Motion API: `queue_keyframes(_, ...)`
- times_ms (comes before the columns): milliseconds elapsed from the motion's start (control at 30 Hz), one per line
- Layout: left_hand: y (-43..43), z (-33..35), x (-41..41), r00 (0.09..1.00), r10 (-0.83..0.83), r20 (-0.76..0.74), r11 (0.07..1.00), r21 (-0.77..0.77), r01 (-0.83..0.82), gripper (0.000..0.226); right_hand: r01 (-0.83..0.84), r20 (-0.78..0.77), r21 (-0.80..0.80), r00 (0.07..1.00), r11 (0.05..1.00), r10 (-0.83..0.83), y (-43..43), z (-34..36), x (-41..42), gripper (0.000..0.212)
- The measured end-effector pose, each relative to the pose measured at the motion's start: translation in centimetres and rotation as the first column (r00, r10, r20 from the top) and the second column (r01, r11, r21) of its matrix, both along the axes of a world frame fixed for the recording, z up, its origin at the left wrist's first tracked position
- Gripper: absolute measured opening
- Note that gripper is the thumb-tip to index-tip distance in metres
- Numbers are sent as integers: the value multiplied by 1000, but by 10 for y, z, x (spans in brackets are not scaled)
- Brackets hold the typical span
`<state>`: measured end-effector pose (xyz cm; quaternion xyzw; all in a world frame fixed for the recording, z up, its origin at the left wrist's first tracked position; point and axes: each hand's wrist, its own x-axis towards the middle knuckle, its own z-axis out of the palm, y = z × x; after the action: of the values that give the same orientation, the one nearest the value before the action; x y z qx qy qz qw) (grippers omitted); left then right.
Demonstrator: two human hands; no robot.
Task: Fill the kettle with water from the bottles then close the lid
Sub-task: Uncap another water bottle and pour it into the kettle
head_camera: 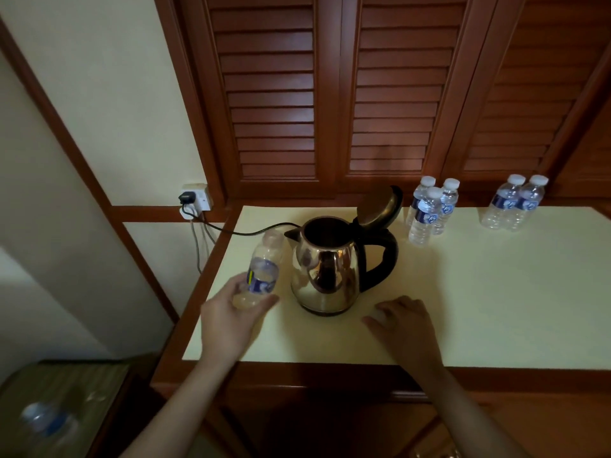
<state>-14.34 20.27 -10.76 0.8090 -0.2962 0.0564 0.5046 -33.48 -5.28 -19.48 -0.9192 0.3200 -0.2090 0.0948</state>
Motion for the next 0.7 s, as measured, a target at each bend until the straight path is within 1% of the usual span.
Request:
queue_keyframes(67, -1, -11, -10, 996, -23, -85, 1000, -13, 22, 44, 22, 116, 49, 993, 999, -28, 7, 7, -2, 40)
queue_keyframes(100, -1, -15, -14, 992, -37, -120, 999, -21, 34, 43, 35, 138, 43, 990, 998, -41, 11, 10, -3, 40)
queue_keyframes(167, -4, -24, -20, 983, -67, -169, 998, -31, 63, 39, 68, 138, 31, 988, 997, -72, 14, 13, -2, 44)
queue_keyframes(233, -7, -31, -25, 980, -89, -180, 996, -18, 87, 40, 90, 117, 77, 988, 993, -98, 14, 11, -2, 45)
queue_keyframes(333, -10, -39, -31, 977, -122, -178, 992, 3, 124, 45, 73, 102, 73, 992, 995, -80, 14, 9, -2, 38)
queue_keyframes(400, -10, -43, -32, 980, -120, -161, 992, 29, 126, 48, 67, 115, 47, 991, 997, -72, 15, 9, -5, 31)
queue_keyframes(433, -10, -44, -31, 981, -118, -156, 991, 41, 126, 50, 38, 86, -5, 996, 999, -38, 17, 9, -8, 31)
queue_keyframes(500, -9, -45, -31, 983, -116, -143, 989, 80, 128, 53, -98, -71, -153, 994, 983, 88, 24, 15, -10, 40)
queue_keyframes(533, -9, -45, -31, 983, -119, -141, 986, 101, 133, 55, -162, -78, -183, 986, 969, 150, 31, 25, -10, 33)
queue_keyframes(567, -9, -44, -33, 981, -126, -145, 982, 118, 144, 56, -187, -11, -182, 982, 965, 188, 38, 35, -7, 20)
queue_keyframes(600, -9, -44, -35, 980, -136, -145, 978, 136, 155, 56, -178, 63, -133, 980, 975, 188, 49, 52, -2, 19)
queue_keyframes(667, -9, -44, -39, 980, -150, -133, 968, 182, 173, 54, -183, 182, -43, 965, 982, 188, 66, 85, 12, 29)
queue_keyframes(700, -9, -44, -40, 979, -154, -136, 962, 204, 179, 53, -223, 217, -28, 950, 974, 224, 72, 100, 20, 33)
